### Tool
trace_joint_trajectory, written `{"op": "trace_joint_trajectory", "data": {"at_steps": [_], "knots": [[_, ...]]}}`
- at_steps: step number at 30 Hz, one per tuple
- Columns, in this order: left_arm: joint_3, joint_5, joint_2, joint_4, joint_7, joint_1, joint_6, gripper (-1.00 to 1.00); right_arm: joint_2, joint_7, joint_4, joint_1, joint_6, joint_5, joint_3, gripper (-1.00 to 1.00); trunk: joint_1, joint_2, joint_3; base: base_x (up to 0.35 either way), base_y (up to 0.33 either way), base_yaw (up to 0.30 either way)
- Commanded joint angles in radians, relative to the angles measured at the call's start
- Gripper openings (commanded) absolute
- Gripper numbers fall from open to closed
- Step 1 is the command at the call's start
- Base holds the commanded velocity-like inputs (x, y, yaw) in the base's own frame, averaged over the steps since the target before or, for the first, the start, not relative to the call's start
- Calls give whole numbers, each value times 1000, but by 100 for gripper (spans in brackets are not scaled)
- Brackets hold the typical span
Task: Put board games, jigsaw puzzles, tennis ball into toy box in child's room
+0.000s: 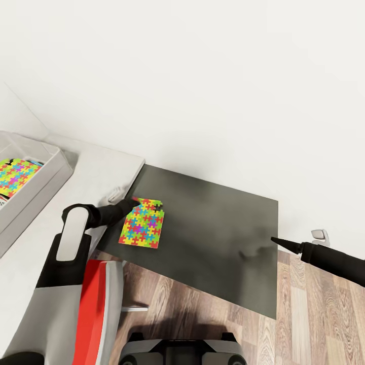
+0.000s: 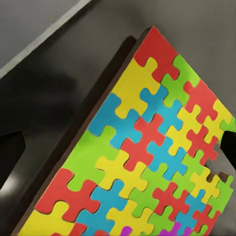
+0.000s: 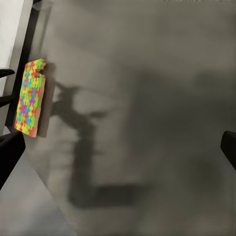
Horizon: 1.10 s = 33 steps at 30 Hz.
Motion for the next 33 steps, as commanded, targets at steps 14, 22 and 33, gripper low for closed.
{"op": "trace_joint_trajectory", "data": {"at_steps": [14, 22, 33], "knots": [[-1, 12, -4, 30, 9, 0, -1, 100, -4, 4, 0, -2, 7, 0, -1, 100, 0, -1, -1, 0, 0, -21], [0, 13, -5, 32, 8, 0, -1, 100, -5, 4, 0, -4, 7, 0, -1, 100, 0, -1, -1, 0, 0, -197], [1, 15, -5, 32, 8, 0, -1, 100, -5, 3, 0, -5, 8, 0, -1, 100, 0, -1, -1, 0, 0, -265]]}}
